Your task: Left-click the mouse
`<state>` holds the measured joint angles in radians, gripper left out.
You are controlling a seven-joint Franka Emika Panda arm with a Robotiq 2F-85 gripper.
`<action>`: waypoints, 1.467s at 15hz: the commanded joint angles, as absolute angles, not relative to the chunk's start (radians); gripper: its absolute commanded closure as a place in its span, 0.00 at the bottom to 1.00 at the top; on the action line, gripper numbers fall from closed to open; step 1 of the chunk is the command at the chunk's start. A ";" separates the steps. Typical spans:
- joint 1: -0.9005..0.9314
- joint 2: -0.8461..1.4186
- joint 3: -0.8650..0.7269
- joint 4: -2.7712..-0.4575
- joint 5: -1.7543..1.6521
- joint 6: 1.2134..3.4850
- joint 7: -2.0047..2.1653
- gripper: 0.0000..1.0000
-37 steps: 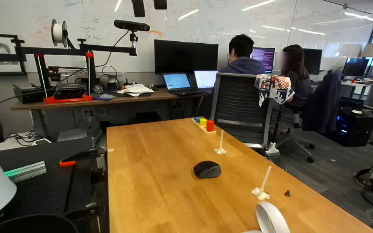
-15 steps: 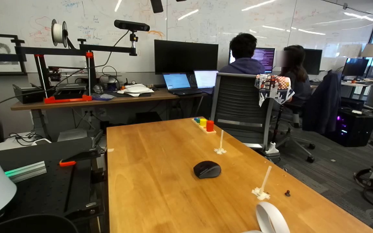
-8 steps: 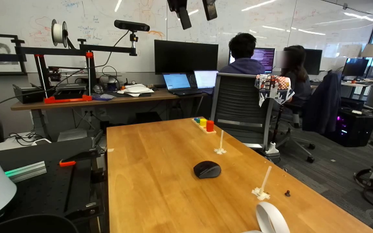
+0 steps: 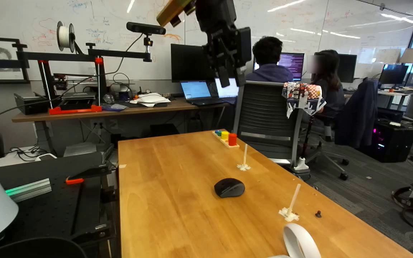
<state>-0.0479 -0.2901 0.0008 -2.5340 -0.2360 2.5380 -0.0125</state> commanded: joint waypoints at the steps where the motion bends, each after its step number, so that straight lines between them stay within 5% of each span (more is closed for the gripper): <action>1: -0.080 -0.173 0.053 -2.498 -0.358 2.576 0.091 0.72; 3: -0.080 -0.118 0.067 -2.491 -0.445 2.588 0.158 0.85; 6: -0.067 -0.041 0.067 -2.472 -0.566 2.592 0.255 0.93; 10: -0.039 0.049 0.043 -2.446 -0.689 2.599 0.365 0.86; 22: 0.088 0.237 0.011 -2.382 -0.871 2.589 0.522 0.88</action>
